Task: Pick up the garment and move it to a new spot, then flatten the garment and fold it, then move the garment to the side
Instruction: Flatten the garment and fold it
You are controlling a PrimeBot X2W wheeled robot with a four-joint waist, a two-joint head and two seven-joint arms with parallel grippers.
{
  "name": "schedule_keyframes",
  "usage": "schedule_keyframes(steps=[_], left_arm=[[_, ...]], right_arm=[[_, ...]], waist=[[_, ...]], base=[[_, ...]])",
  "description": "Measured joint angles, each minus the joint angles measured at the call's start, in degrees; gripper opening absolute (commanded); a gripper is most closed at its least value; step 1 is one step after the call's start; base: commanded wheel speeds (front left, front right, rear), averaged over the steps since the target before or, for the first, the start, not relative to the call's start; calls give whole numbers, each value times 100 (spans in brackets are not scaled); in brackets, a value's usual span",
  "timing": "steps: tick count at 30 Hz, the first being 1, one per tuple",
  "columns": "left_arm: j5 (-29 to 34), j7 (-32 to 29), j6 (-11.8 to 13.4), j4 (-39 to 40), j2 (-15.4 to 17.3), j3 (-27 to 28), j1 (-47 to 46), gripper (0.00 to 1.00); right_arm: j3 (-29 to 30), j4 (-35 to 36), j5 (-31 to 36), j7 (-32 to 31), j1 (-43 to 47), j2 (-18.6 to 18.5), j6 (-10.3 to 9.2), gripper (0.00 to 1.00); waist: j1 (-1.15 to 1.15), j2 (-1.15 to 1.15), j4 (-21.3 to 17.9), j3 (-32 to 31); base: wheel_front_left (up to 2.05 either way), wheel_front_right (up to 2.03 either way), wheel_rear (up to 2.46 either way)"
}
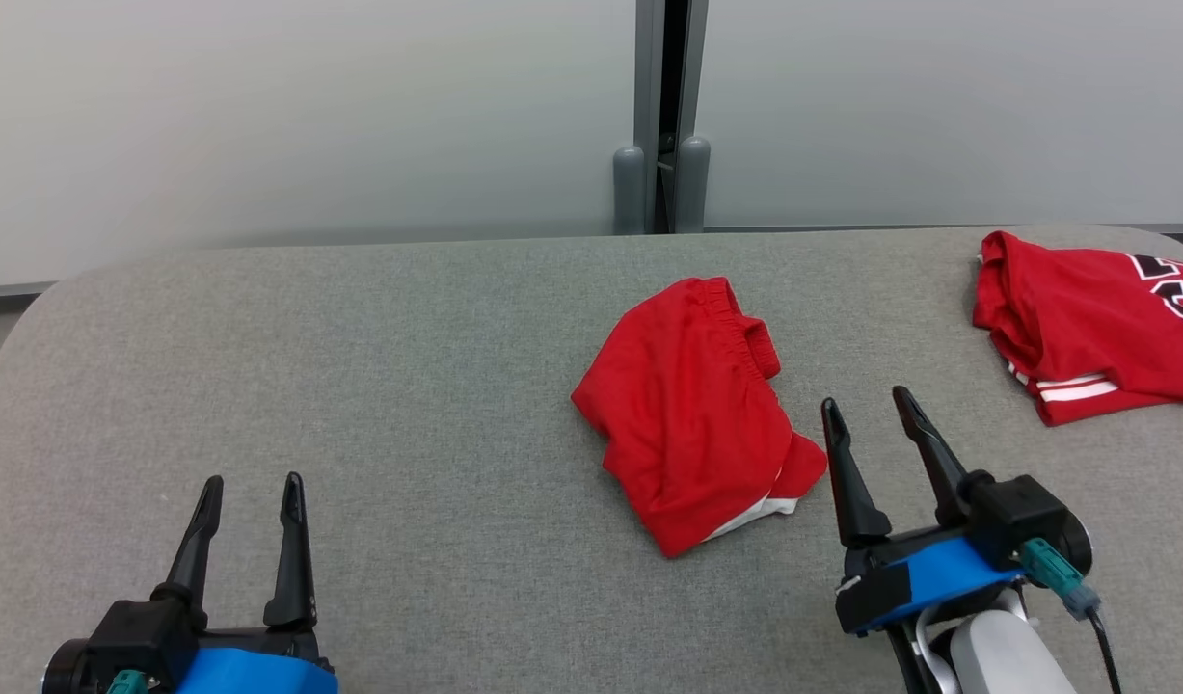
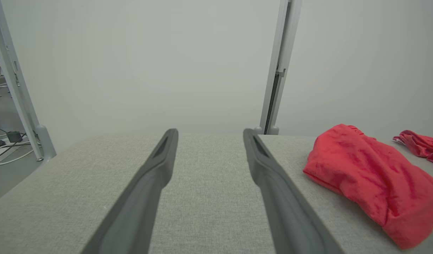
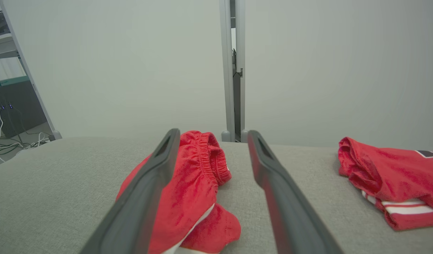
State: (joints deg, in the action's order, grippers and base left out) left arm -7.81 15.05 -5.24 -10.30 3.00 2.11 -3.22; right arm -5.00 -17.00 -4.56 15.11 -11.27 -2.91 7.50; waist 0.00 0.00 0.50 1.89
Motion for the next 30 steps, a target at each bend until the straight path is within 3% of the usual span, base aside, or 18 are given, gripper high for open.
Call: schedule_keyframes(steps=[12, 26, 27, 28, 29, 30], left_arm=[[-1, 0, -46, 9, -16, -204, -338, 100], [-123, 0, 22, -31, -18, -368, -504, 100], [-123, 0, 27, -32, -18, -379, -512, 100], [-126, 0, 30, -33, -18, -391, -520, 100], [-136, 0, 45, -33, -18, -400, -522, 100], [-156, 0, 54, -33, -18, -405, -522, 100]], right_arm=[[-47, -1719, 115, -125, -1118, 0, 0, 100], [66, -3330, 9, -70, -1565, 0, 0, 100], [49, -3395, -15, -64, -1588, 0, 0, 55], [24, -3420, -77, -48, -1604, 0, 0, 25], [3, -3431, -127, -46, -1624, 0, 0, 0], [-12, -3437, -169, -40, -1650, 0, 0, 0]], waist=[[1, 0, 320, 477], [1, 0, 682, 750], [1, 0, 690, 757], [1, 0, 697, 764], [1, 0, 702, 771], [1, 0, 702, 776]], base=[[0, 0, 0], [0, 0, 0], [0, 0, 0], [0, 0, 0], [0, 0, 0], [0, 0, 0]])
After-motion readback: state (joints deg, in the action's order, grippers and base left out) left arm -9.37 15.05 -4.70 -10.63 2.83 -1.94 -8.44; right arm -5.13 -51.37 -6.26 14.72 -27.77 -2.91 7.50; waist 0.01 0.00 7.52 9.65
